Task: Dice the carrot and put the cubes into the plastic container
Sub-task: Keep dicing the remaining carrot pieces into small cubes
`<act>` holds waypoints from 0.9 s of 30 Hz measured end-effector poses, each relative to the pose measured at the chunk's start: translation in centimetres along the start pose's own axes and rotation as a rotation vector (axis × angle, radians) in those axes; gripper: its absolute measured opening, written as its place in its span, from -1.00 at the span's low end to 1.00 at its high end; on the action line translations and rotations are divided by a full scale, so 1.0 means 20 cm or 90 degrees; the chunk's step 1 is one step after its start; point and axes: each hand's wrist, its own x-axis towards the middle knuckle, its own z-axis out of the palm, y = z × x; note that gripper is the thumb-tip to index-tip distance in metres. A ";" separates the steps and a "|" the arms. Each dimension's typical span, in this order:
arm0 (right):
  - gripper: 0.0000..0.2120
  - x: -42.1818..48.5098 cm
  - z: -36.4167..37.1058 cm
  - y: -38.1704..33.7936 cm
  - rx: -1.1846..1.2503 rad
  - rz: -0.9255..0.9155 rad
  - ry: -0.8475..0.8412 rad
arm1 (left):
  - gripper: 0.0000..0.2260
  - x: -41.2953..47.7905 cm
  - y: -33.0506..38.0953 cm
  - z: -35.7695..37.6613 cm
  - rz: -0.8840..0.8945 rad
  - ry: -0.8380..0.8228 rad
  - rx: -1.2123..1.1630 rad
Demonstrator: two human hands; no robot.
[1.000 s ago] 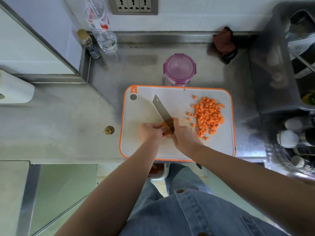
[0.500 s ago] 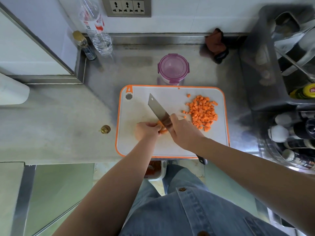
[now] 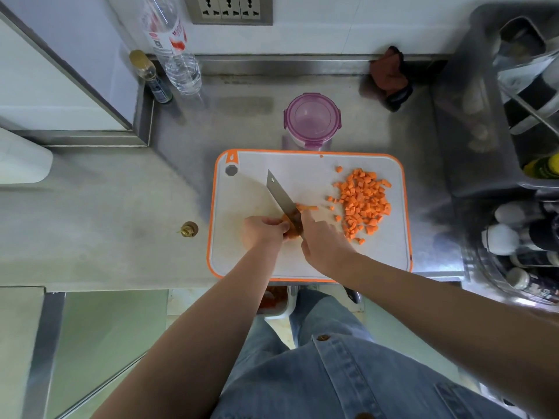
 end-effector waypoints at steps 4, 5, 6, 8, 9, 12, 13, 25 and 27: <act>-0.57 0.00 0.05 0.00 -0.007 -0.007 0.004 | -0.79 0.00 0.01 -0.01 0.001 -0.016 -0.029; -0.56 0.00 0.06 0.00 -0.010 -0.009 0.006 | -0.79 -0.01 0.02 -0.01 0.000 -0.023 -0.038; -0.55 0.00 0.07 0.01 -0.013 -0.008 0.009 | -0.79 -0.01 0.02 -0.01 0.000 -0.025 -0.043; -0.55 0.01 0.08 0.02 -0.011 -0.004 0.017 | -0.80 0.00 0.01 -0.01 0.002 -0.023 -0.044; -0.56 0.01 0.08 0.02 -0.015 -0.005 0.021 | -0.80 0.00 0.01 -0.01 0.001 -0.024 -0.045; -0.61 0.00 0.08 0.01 -0.022 -0.013 0.033 | -0.81 -0.02 0.01 -0.01 0.003 -0.023 -0.056; -0.62 0.00 0.07 0.01 -0.015 -0.013 0.033 | -0.83 -0.02 0.01 -0.02 0.004 -0.024 -0.059; -0.71 -0.02 -0.10 0.01 0.057 -0.048 0.060 | -0.89 -0.06 -0.03 -0.02 0.016 0.013 -0.078; -0.74 -0.03 -0.09 0.00 0.039 -0.040 0.053 | -0.91 -0.06 -0.05 -0.01 0.019 0.020 -0.092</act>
